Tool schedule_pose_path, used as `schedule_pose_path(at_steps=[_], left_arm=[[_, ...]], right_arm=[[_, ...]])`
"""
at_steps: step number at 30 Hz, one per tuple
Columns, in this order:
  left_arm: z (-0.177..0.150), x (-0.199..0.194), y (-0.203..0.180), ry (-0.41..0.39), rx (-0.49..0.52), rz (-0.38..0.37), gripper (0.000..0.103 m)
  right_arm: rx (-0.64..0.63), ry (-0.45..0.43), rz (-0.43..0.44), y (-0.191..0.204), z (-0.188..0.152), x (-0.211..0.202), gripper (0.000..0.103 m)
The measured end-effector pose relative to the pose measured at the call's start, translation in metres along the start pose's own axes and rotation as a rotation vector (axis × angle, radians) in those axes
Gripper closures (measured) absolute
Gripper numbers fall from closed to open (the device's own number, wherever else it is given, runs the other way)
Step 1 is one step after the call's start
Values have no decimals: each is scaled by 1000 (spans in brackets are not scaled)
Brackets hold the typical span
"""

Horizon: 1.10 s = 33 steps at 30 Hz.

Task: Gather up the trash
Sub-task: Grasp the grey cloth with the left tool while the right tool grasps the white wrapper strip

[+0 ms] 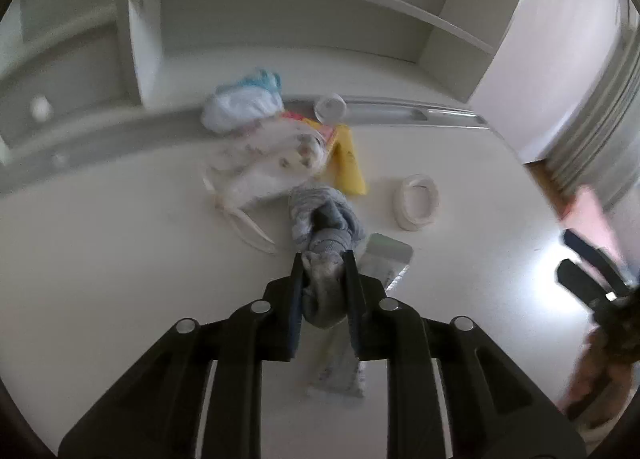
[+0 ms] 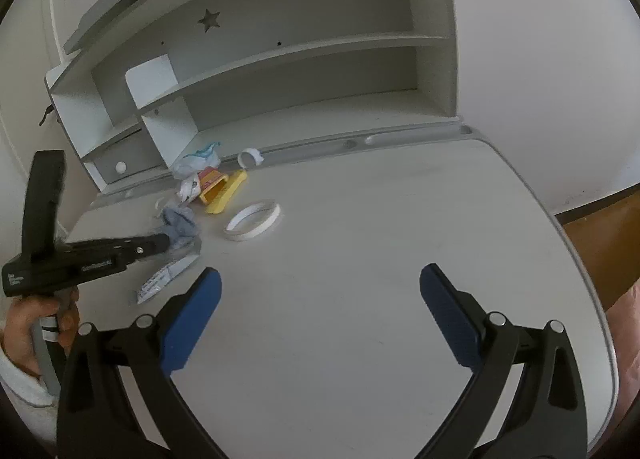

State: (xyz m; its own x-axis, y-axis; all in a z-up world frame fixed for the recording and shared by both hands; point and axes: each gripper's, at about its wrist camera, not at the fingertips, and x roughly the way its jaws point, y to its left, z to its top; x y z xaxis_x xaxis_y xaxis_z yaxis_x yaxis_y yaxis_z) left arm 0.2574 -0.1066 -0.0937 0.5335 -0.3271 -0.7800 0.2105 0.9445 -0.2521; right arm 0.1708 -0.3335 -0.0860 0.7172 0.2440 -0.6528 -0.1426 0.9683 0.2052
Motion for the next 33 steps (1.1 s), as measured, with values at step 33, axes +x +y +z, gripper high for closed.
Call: schedule_pose_path(at_steps=[33], left_arm=[[-64,-67,68,-109,-95,147,51]], right_arm=[[-175,201,-109,89,15,75,7]])
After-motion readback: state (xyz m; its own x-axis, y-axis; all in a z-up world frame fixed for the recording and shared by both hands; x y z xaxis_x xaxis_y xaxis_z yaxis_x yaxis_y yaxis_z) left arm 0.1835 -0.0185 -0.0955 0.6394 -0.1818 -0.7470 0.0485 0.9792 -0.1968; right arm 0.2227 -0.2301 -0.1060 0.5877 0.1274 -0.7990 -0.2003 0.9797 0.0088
